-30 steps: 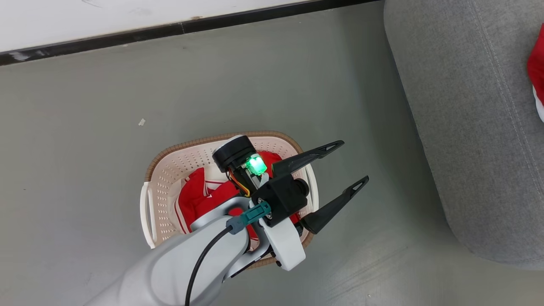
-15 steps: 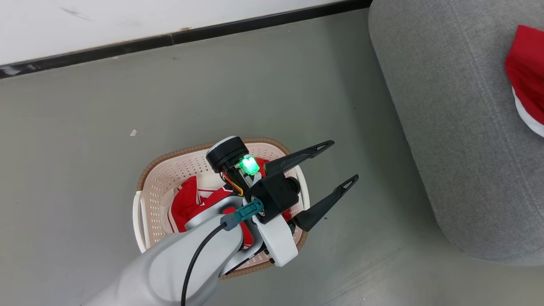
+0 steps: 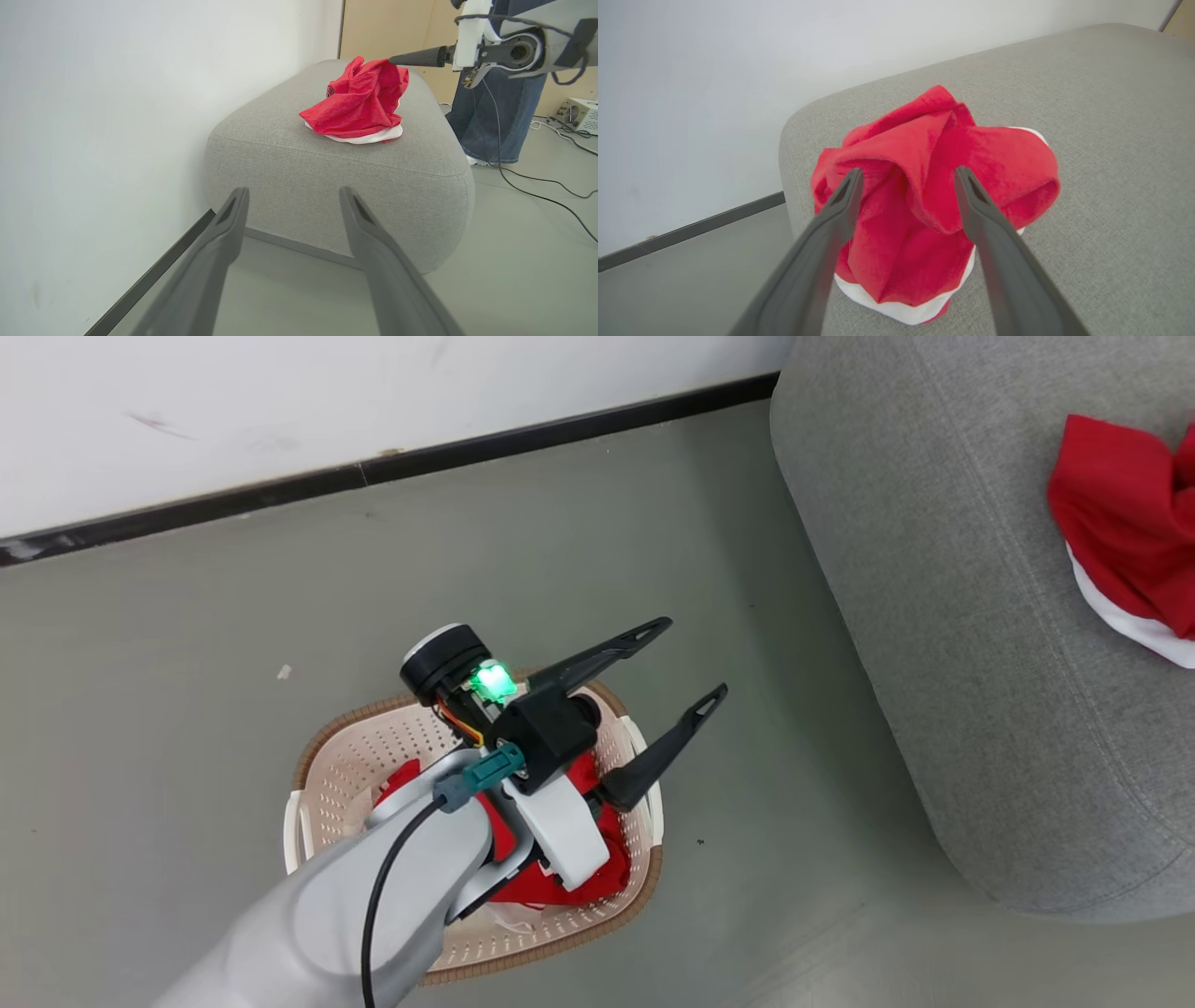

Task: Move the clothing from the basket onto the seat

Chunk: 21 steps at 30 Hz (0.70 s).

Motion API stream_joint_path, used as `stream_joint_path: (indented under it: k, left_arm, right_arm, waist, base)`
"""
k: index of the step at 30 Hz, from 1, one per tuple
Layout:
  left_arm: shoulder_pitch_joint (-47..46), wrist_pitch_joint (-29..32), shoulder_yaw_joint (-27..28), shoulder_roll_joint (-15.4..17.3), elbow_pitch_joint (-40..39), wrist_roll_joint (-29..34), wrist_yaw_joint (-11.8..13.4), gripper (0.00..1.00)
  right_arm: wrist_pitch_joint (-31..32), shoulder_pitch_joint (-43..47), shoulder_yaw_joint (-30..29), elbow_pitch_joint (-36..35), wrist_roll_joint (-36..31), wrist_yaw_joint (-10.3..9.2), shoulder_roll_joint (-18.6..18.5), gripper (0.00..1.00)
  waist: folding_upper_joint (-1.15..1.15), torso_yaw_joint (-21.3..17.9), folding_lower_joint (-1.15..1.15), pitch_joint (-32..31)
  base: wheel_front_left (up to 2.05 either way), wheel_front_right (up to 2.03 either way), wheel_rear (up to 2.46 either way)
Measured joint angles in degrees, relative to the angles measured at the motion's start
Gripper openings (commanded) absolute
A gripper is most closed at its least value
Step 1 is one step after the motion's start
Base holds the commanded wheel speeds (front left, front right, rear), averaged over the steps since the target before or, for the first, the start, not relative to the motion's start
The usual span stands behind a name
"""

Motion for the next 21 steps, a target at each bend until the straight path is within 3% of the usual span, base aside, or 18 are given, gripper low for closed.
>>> stream_joint_path:
  k: [10,21]
  left_arm:
    - [2.28,-1.18,4.37,0.96,2.49,-1.32,2.3,1.0]
    - [6.51,-1.68,13.58,2.7,4.97,-3.78,8.84,1.0]
  right_arm:
    - [-0.09,0.54,4.28,-8.82,-2.6,0.0,2.79,1.0]
    - [-0.09,0.27,6.6,-15.4,-8.6,0.0,7.31,1.0]
  waist:
    - [0.0,0.59,0.0,-3.15]
    - [0.0,3.15,0.0,-6.74]
  base:
    - [0.0,0.0,0.0]
    - [0.0,0.0,0.0]
